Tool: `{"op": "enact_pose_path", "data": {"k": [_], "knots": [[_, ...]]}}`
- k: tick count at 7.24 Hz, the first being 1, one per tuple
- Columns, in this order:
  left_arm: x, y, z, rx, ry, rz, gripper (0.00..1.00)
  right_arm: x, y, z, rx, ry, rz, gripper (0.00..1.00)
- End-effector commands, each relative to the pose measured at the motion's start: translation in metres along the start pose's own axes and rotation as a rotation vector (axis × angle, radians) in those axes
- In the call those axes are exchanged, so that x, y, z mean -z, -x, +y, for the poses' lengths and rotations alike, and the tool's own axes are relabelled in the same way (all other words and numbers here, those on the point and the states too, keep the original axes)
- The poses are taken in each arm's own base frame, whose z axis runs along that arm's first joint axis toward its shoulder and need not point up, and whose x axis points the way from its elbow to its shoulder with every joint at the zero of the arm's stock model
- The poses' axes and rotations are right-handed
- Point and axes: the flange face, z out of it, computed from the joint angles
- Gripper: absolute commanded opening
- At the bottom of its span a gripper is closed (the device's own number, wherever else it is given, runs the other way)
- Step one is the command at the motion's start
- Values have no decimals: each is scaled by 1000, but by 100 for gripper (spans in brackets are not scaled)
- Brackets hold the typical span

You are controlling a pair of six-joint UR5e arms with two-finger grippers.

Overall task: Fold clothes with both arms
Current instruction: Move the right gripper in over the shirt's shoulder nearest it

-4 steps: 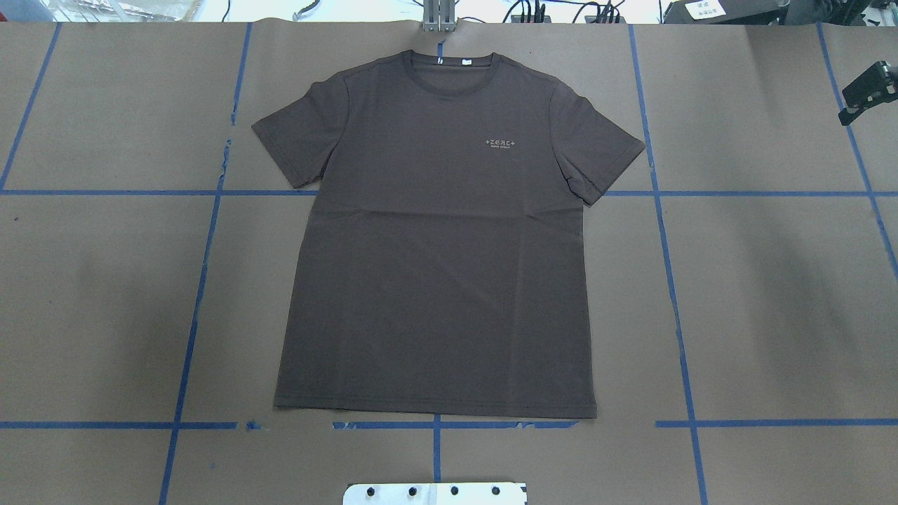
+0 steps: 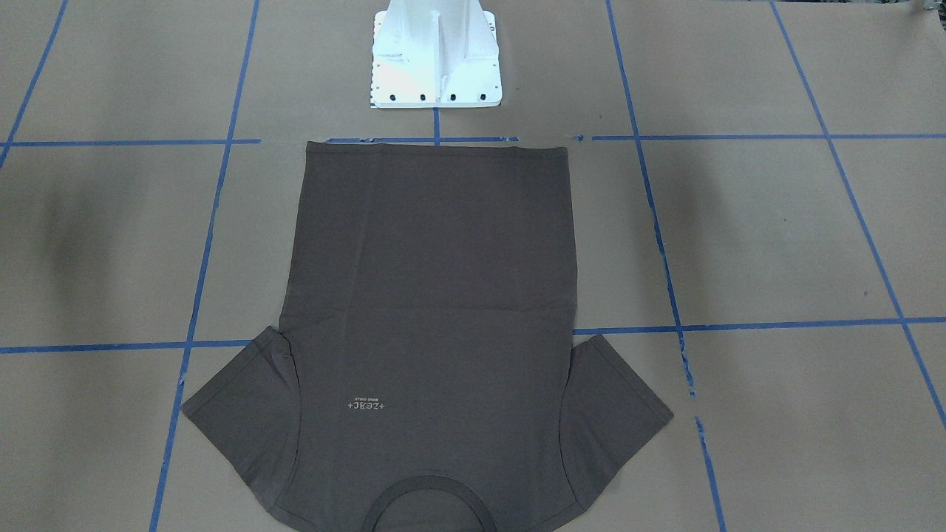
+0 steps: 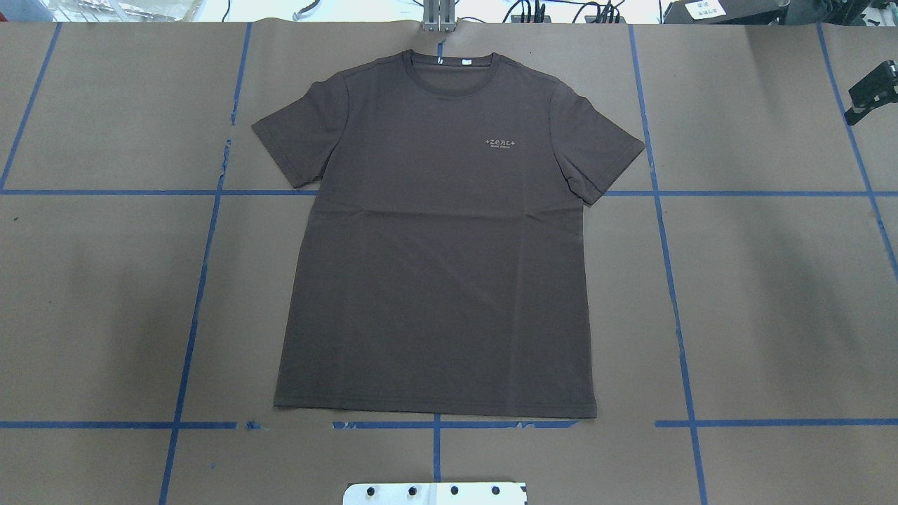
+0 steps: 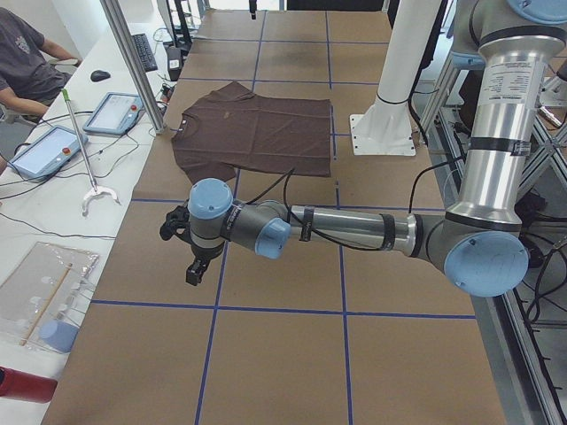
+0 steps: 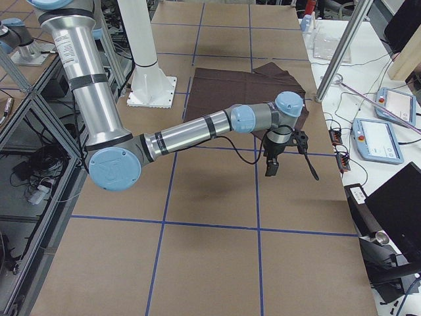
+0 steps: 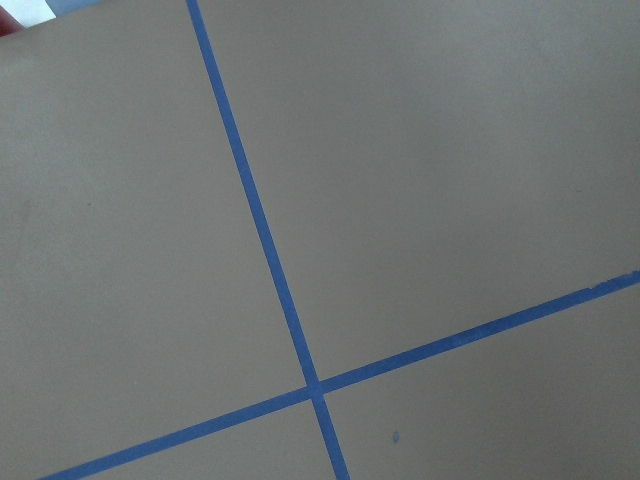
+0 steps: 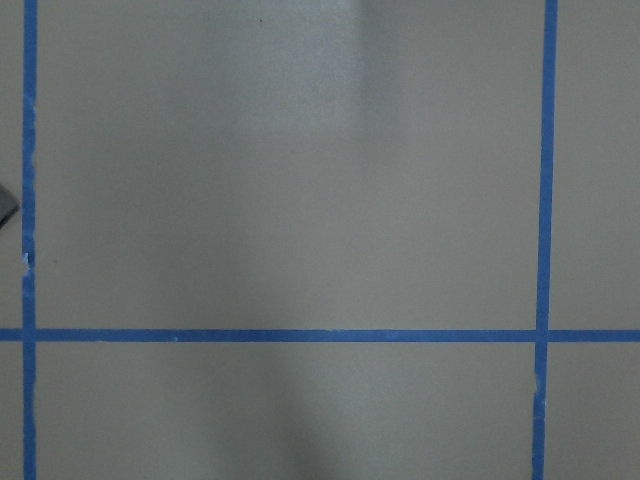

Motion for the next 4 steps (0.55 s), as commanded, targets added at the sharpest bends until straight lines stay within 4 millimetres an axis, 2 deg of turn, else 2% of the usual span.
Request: {"op": "enact_pose_path", "data": {"k": [1,2,3,4], "knots": [[6,-10,10,-13,-14,2,100,3,18,3,33,-10,-13,100],[10,-17,10,-25,-29,14,100,-19,53,6,85,-19,-30,100],[9,-19,10,-31,-30,42,100,-51,105,9,26,-26,-37,100],[8,-20,10,0,-28,45,100,-73,140,14,-11,-95,-33,100]]}}
